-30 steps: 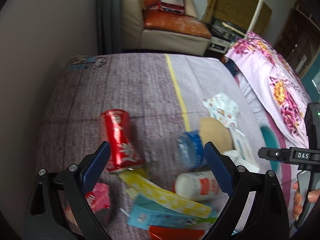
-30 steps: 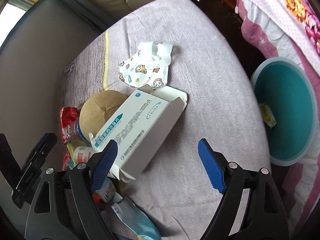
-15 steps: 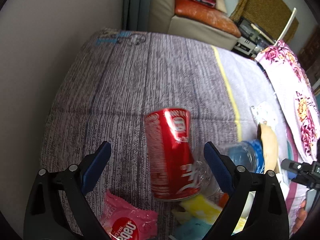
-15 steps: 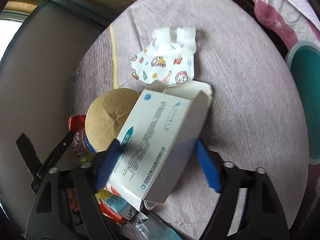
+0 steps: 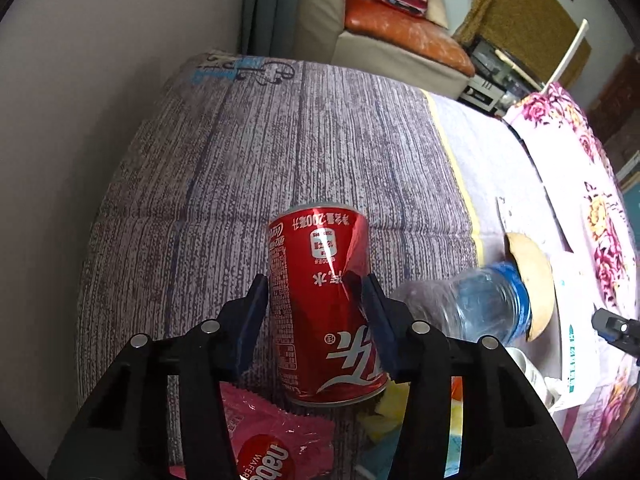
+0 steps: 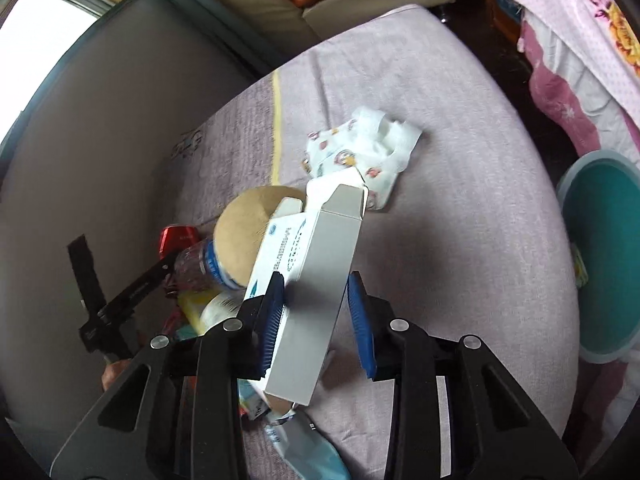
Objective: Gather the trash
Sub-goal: 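Grasp the white medicine box with the right tool while the left tool grasps the red can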
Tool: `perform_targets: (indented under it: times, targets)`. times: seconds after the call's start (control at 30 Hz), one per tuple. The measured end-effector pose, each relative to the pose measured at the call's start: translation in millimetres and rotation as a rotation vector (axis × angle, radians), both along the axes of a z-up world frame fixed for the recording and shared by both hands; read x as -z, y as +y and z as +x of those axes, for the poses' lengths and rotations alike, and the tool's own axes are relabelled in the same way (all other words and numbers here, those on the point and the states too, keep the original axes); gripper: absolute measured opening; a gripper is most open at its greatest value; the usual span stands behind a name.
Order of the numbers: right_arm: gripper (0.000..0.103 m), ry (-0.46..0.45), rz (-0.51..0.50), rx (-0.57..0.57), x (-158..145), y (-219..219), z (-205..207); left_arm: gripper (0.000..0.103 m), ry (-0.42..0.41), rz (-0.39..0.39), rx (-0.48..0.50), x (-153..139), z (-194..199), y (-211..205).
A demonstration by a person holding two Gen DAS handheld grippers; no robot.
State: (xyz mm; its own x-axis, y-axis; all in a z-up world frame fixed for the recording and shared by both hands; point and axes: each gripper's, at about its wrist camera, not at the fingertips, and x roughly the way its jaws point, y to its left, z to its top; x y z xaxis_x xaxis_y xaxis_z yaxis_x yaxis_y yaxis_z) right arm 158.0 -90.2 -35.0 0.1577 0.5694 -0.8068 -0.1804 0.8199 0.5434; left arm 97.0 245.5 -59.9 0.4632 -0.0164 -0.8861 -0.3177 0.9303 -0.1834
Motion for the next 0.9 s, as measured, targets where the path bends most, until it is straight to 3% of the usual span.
perform_targets:
  times: [0.1, 0.17, 0.23, 0.3, 0.43, 0.53, 0.9]
  targets:
    - [0.034, 0.019, 0.028, -0.030, 1.3, 14.5, 4.7, 0.059, 0.022, 0.002, 0.018, 9.1, 1.8, -1.9]
    - [0.035, 0.032, 0.040, -0.047, 5.1, 24.0, 6.4, 0.059, 0.040, -0.009, 0.030, 16.2, 2.8, -3.1]
    - [0.043, 0.049, 0.055, -0.057, 10.1, 29.3, 3.8, 0.059, 0.052, -0.010, 0.037, 22.1, 2.6, -4.6]
    - [0.046, 0.063, 0.067, -0.056, 16.7, 34.7, 3.1, 0.053, 0.045, -0.003, 0.042, 21.6, 0.5, -6.2]
    - [0.044, 0.087, 0.109, -0.069, 21.6, 40.4, -2.5, 0.053, 0.031, 0.031, 0.034, 16.1, -4.9, -10.9]
    - [0.028, 0.044, 0.116, -0.106, 12.5, 45.2, -11.2, 0.053, 0.007, 0.026, 0.018, 7.3, -11.1, -9.7]
    - [0.024, -0.143, 0.054, -0.113, -39.0, 34.9, -33.6, 0.053, -0.117, 0.042, 0.024, -53.1, -39.7, -26.0]
